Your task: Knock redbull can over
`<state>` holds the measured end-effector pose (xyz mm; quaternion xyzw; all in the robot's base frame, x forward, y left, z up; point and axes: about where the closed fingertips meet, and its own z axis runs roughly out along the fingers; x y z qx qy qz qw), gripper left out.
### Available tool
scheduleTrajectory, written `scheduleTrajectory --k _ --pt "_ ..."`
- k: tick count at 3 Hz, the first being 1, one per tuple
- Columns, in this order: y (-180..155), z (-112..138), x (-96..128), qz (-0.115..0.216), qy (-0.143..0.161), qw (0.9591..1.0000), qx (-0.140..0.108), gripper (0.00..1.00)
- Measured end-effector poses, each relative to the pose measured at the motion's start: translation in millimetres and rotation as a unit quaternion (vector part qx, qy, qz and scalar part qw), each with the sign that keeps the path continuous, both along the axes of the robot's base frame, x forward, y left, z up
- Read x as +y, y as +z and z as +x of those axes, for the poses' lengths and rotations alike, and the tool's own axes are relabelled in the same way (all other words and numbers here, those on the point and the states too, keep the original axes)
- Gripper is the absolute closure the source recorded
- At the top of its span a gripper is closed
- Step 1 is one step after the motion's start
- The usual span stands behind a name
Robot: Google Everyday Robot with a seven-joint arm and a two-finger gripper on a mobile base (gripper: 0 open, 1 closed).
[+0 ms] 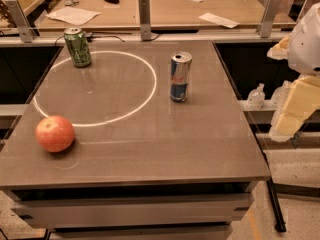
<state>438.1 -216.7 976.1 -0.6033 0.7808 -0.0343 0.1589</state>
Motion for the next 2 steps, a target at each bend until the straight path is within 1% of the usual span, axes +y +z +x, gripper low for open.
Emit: scheduleTrajectory --k 1,2 --pt "0.9 0.1 0.2 0.001 0.000 1.0000 -0.002 0.00" --pt "-2.7 -0.3 -5.9 0.052 -0.035 0.9980 0.008 0.00"
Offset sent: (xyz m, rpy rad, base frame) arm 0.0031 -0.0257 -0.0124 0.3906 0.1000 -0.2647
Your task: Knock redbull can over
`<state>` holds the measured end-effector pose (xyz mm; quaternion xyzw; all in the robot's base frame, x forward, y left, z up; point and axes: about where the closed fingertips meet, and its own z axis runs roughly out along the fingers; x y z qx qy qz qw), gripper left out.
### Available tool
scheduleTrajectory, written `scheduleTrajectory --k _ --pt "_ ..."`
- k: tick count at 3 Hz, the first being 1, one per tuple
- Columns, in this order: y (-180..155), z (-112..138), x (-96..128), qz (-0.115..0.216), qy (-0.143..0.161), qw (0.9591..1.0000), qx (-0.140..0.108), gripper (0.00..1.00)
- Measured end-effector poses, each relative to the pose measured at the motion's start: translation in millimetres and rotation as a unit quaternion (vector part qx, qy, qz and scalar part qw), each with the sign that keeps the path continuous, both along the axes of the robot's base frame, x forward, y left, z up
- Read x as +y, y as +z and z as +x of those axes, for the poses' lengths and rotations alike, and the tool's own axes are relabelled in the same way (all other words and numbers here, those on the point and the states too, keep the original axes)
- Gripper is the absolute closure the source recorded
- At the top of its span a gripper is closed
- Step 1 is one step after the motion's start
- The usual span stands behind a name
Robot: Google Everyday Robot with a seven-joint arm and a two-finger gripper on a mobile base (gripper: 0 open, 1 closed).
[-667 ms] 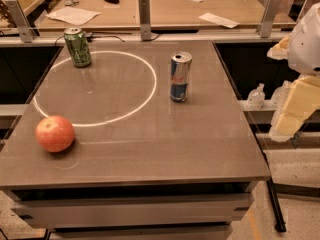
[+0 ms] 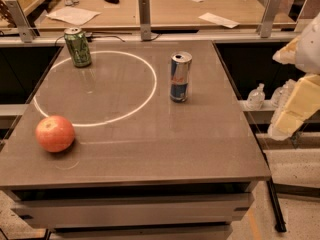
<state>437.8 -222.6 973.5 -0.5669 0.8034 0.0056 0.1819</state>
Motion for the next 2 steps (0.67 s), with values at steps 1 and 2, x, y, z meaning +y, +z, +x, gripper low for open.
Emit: scheduleTrajectory --k 1,2 --pt "-30 4 -27 0.106 -0.060 0.9926 0.007 0.00" --pt "-54 8 -52 0.215 -0.108 0.9704 -0.027 0.00"
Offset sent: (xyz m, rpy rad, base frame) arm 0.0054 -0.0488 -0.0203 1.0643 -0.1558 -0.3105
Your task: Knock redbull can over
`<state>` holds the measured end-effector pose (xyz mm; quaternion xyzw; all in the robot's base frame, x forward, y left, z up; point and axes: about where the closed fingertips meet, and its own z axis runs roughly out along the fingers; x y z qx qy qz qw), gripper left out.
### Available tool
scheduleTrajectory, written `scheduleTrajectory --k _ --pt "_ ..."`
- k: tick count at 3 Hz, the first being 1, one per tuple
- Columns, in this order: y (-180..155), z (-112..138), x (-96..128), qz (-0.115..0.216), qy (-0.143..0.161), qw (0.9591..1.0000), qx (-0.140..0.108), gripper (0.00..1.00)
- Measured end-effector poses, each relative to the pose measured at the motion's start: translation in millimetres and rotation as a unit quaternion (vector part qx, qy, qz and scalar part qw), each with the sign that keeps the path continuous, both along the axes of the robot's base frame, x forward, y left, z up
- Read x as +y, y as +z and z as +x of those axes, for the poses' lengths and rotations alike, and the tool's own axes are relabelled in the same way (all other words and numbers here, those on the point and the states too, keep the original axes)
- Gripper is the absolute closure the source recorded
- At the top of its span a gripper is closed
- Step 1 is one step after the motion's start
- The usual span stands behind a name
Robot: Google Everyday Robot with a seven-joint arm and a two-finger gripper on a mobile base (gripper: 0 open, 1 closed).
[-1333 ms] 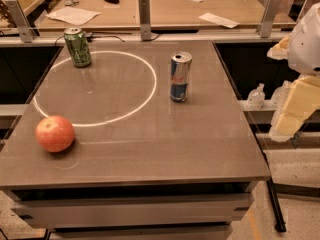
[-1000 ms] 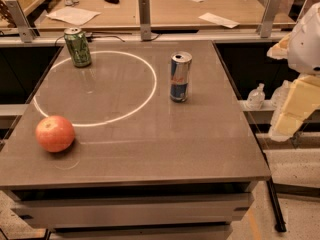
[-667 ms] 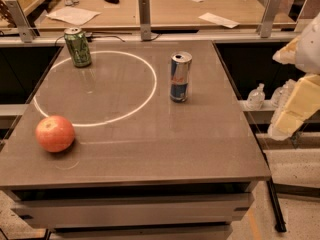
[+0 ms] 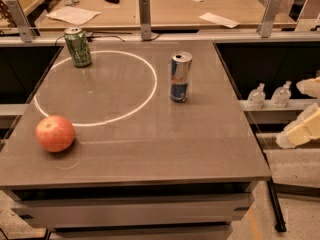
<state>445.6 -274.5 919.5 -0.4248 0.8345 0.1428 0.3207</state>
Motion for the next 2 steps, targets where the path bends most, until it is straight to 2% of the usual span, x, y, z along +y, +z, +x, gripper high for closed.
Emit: scheduleTrajectory --k 1,2 --pt "-4 3 -6 0.104 -0.026 0.9928 -0.053 0.00" --pt "7 6 2 0.186 -0.030 0.9773 -0.097 0.00"
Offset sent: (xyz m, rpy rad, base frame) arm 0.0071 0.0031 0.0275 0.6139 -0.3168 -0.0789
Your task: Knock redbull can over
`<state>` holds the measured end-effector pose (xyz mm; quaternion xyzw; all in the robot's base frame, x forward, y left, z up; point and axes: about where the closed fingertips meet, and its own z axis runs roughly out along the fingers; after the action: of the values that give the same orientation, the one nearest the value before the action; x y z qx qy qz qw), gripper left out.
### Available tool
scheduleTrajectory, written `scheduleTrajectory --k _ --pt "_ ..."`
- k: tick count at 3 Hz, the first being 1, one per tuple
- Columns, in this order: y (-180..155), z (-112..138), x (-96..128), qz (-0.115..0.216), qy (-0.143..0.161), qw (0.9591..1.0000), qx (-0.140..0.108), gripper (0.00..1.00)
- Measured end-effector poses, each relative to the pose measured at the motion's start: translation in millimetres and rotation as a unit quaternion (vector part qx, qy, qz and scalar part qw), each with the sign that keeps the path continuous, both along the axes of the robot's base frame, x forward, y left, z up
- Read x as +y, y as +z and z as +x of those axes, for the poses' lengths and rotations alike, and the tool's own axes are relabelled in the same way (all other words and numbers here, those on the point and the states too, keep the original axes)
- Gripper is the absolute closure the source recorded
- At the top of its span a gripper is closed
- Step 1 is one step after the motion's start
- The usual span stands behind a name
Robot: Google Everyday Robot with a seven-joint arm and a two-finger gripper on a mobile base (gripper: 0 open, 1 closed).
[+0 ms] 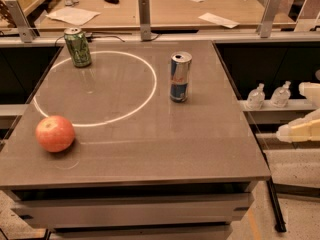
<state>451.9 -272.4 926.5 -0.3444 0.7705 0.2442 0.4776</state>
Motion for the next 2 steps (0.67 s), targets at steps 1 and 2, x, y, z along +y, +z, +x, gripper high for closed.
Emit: scheduleTrajectory --k 1,2 --pt "1.5 2.7 13.1 0.047 0.010 0.9987 -0.018 0.00" --pt "2.7 2.9 14.7 0.049 0.012 0.9985 -0.019 0.00"
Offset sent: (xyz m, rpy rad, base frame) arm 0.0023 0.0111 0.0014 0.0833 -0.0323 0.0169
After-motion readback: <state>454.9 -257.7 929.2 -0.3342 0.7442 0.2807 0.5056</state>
